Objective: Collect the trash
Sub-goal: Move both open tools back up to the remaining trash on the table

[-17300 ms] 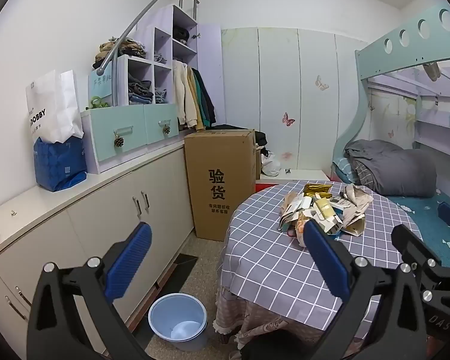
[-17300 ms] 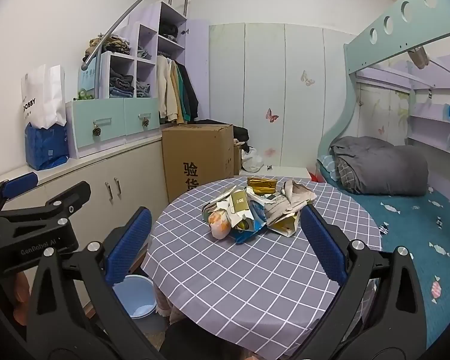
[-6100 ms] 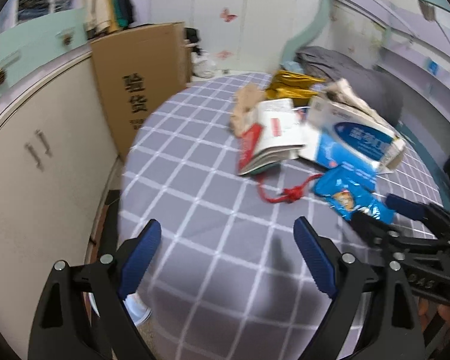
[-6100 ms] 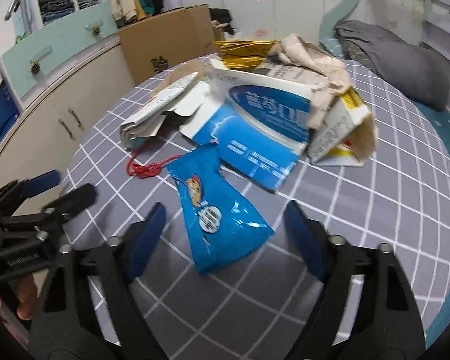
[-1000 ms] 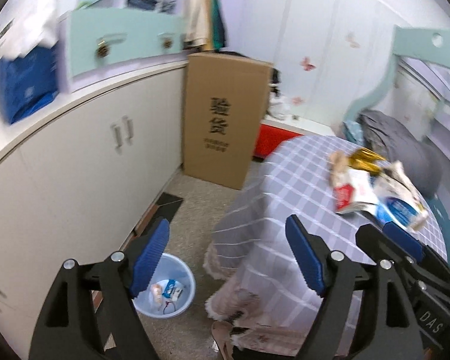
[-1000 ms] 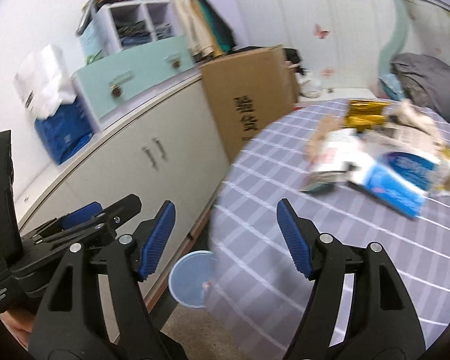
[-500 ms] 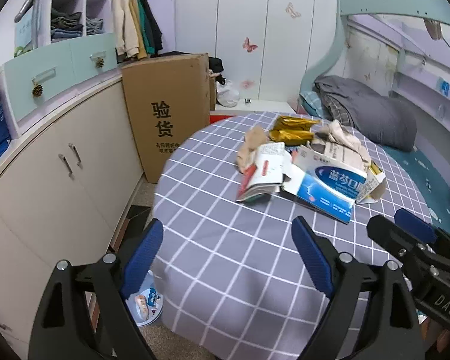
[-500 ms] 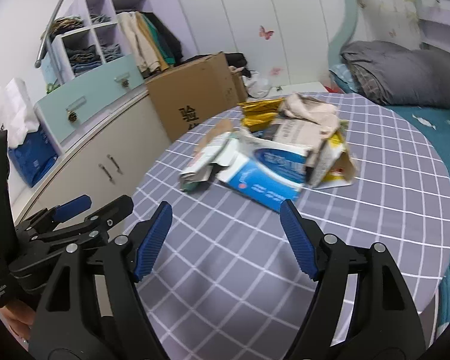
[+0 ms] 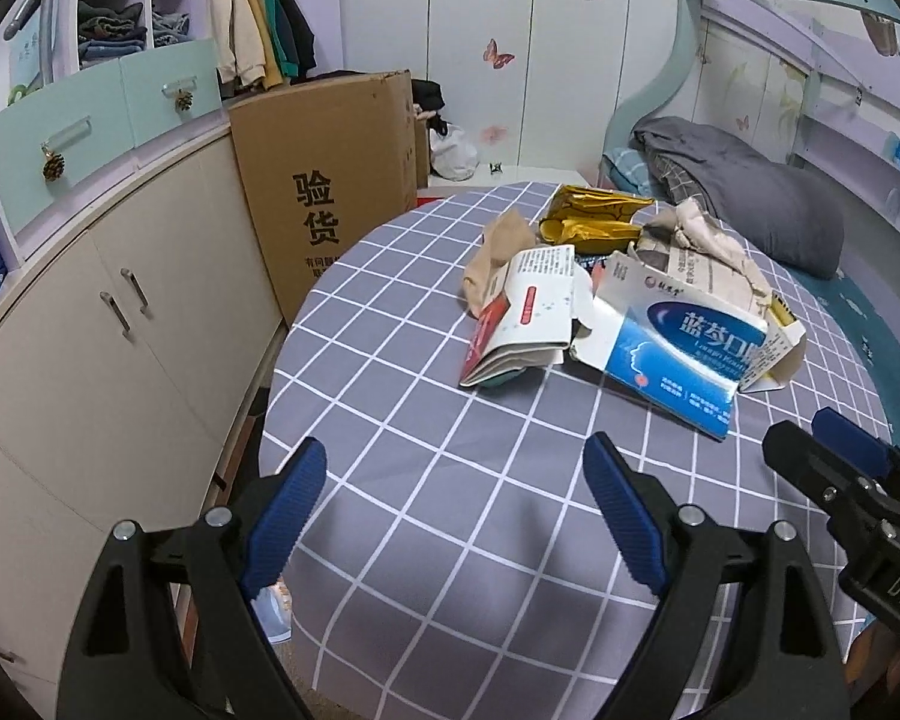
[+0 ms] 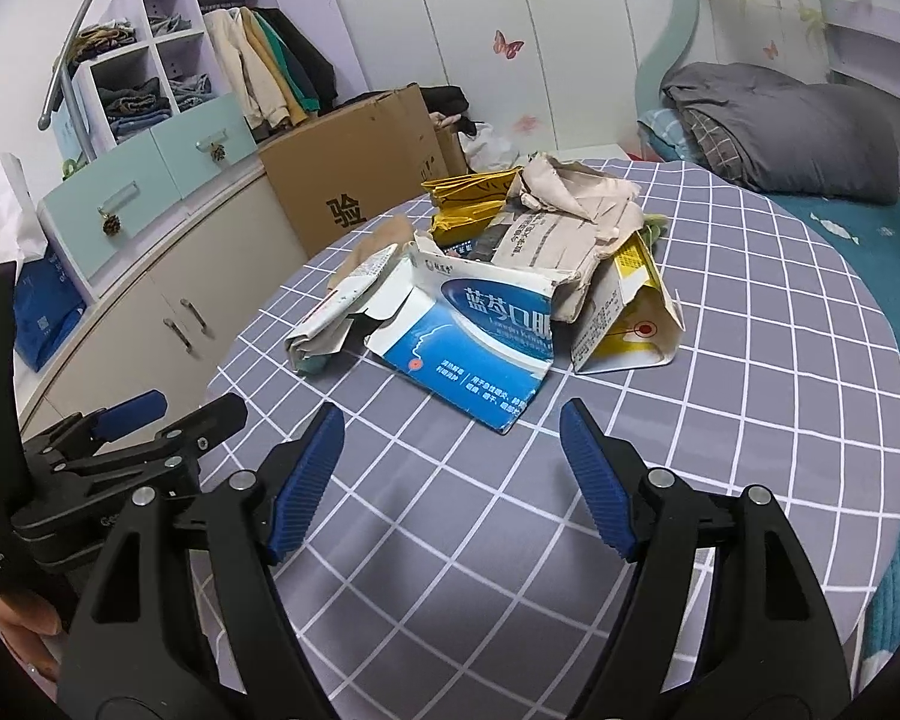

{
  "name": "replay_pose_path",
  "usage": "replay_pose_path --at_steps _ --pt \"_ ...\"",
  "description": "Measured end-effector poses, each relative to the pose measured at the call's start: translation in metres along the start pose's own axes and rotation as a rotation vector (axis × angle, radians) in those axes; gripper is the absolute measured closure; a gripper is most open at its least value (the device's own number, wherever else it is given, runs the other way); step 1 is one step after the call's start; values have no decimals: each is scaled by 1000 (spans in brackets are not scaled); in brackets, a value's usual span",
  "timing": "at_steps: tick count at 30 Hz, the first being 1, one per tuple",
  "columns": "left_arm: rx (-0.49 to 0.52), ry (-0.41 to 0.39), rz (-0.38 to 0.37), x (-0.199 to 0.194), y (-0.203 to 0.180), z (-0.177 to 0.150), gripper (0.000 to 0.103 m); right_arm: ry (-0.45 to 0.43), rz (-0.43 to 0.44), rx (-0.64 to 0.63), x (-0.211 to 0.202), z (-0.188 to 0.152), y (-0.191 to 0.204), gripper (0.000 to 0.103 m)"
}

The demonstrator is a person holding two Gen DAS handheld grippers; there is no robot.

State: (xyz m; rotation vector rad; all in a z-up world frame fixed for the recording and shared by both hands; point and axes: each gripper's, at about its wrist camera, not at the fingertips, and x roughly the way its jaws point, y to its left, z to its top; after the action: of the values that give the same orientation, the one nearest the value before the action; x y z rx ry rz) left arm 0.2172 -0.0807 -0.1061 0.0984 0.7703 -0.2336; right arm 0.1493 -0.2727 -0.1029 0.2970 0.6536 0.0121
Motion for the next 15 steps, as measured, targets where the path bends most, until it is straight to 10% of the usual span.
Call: replay_pose_path --at_steps 15 --pt "24 8 -12 18 -6 11 16 19 -29 -45 20 10 -7 29"
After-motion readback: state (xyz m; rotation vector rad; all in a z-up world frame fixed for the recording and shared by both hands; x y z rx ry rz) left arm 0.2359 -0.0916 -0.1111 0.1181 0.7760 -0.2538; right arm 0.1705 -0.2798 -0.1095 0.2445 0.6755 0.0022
